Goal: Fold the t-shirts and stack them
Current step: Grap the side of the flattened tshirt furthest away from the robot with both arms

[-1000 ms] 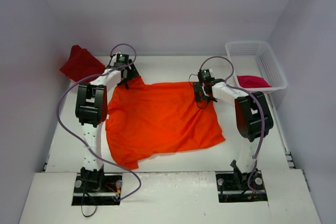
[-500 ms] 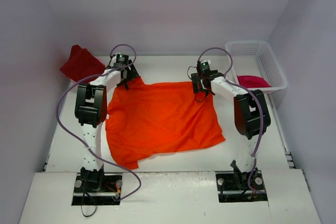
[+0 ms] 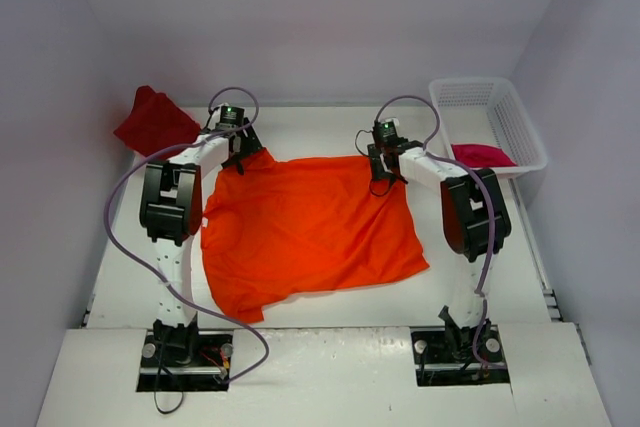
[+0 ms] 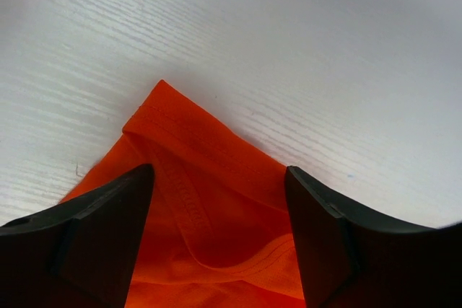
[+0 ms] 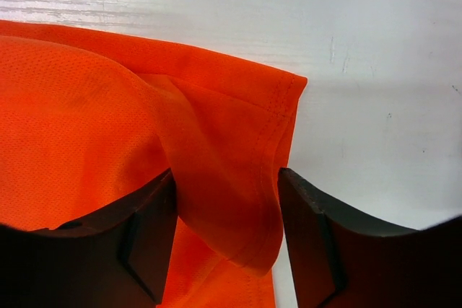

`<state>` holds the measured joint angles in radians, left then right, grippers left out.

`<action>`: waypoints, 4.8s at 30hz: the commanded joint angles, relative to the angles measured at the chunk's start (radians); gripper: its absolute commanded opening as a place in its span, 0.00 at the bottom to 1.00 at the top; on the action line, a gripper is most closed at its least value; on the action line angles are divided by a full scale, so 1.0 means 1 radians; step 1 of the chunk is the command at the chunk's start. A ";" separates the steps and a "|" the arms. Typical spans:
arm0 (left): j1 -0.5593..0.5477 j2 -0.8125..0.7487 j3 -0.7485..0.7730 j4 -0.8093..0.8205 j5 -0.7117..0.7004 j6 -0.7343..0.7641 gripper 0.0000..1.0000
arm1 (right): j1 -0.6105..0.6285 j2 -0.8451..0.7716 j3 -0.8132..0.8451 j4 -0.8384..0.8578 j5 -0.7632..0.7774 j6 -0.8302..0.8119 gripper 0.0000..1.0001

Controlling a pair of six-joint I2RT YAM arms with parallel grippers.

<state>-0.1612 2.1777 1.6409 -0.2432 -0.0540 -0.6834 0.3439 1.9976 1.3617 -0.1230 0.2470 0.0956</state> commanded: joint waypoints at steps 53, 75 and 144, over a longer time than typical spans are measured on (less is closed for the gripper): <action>0.006 -0.349 0.054 -0.065 0.036 0.048 0.00 | 0.001 -0.112 0.056 -0.006 0.037 -0.045 0.95; 0.003 -0.358 -0.035 -0.013 0.052 0.045 0.00 | -0.095 0.193 0.427 0.056 -0.161 -0.088 0.88; 0.005 -0.460 -0.029 -0.033 0.054 0.027 0.00 | -0.062 -0.069 0.358 0.063 -0.192 -0.105 0.00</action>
<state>-0.1616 1.8050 1.5497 -0.2977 -0.0002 -0.6411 0.2710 2.0377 1.6730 -0.0731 0.0448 -0.0021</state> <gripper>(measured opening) 0.004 0.005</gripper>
